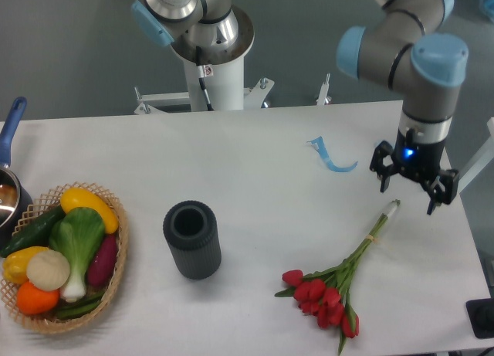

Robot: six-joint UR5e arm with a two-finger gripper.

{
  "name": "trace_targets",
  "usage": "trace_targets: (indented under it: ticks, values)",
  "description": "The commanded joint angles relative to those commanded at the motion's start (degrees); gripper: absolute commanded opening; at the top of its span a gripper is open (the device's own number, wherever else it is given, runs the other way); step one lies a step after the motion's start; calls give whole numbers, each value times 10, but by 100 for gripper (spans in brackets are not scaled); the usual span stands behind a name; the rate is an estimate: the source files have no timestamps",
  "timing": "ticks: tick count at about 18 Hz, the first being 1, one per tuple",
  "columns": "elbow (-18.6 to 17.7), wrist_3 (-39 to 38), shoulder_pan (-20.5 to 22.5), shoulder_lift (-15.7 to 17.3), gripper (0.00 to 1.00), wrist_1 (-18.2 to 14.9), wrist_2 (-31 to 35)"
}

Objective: Pick up the flowers from the table
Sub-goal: 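Move the open gripper down toward the red tulip stems, then lower the gripper onto the tulip stems and close it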

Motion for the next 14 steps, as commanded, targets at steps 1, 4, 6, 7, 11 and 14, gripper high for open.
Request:
trace_targets:
  ticks: [1,4,6,7,11,14]
  values:
    - [8,-4,-9,-13,100,0,0]
    - [18,-22,-21,-40,100,0,0]
    - [19,-27,-25,-49,100,0,-1]
    - [19,-28,-31,-53,100,0,0]
    - [15,-26,-40,-69,100,-1,0]
    - [19,-8,-42,-86,100,2,-2]
